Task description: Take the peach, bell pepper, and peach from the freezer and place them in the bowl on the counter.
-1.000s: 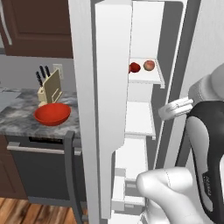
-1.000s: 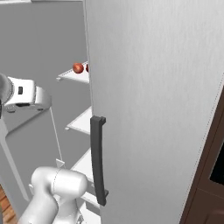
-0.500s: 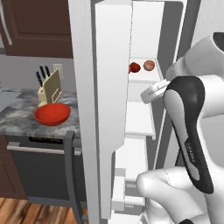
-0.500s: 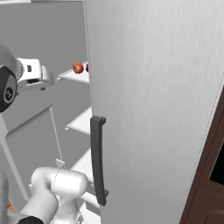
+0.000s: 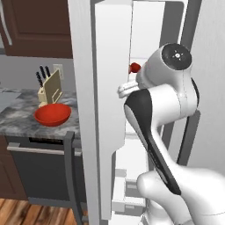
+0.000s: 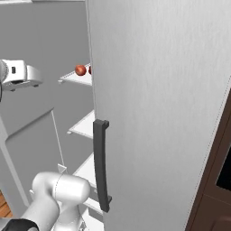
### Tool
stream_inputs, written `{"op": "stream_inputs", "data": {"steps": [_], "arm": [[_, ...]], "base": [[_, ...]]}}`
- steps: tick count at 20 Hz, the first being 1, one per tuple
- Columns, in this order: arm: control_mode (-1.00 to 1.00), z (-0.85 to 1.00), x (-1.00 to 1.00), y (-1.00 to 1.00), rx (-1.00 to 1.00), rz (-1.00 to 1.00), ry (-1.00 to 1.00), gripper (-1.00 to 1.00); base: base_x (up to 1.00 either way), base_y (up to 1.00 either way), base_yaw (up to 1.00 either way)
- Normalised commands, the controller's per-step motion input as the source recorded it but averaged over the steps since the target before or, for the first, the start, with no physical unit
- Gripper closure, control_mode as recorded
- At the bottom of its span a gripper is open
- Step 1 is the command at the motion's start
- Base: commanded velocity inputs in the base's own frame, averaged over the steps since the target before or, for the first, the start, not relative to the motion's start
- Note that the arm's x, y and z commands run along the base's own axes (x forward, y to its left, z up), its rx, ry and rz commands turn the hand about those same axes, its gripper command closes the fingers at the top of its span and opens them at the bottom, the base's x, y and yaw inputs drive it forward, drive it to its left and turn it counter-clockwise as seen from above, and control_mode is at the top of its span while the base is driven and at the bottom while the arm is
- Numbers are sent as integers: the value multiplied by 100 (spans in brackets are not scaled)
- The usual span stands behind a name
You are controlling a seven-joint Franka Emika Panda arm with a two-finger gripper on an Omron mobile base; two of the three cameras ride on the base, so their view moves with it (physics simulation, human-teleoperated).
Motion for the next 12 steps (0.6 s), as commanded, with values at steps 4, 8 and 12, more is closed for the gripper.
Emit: {"op": "stream_inputs", "data": {"steps": [4, 8, 12], "arm": [[-100, 9, 41, 14, 10, 7, 0, -100], [-100, 46, -8, 17, -10, 2, -3, -100], [-100, 49, -11, -20, -15, 3, -1, -100]], "base": [[0, 0, 0], [0, 0, 0], [0, 0, 0]]}}
